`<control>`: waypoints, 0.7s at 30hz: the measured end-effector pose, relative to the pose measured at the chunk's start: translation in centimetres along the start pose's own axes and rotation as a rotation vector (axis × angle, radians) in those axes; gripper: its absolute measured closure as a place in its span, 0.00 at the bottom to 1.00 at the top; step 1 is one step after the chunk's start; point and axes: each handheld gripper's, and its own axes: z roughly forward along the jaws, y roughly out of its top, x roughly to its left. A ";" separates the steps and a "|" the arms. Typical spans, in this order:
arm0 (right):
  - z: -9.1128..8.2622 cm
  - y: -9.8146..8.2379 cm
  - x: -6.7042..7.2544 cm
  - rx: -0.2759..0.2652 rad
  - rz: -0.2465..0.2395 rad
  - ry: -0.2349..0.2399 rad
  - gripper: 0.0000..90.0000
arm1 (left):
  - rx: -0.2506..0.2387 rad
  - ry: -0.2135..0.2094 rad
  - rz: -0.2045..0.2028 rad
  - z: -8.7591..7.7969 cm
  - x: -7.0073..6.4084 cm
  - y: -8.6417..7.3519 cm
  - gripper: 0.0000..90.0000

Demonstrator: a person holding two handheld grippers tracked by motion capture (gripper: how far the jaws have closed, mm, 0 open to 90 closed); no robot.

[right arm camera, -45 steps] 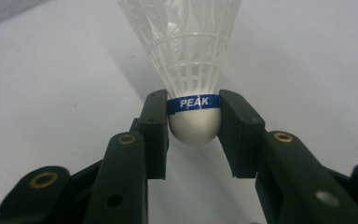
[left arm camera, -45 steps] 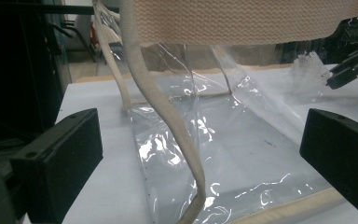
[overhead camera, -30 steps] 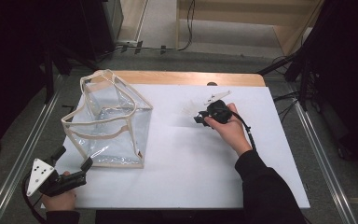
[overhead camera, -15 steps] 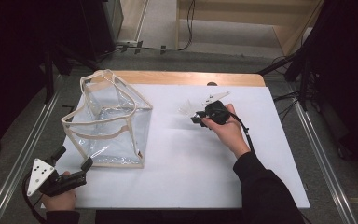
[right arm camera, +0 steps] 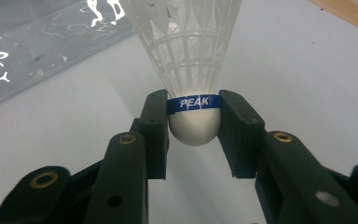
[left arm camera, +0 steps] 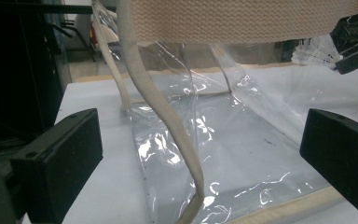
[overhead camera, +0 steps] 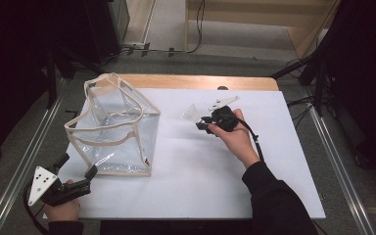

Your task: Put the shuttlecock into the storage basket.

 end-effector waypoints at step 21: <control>0.0 1.1 2.5 -0.038 -0.022 0.028 0.69 | -0.001 -0.002 -0.001 0.0 0.0 0.0 0.00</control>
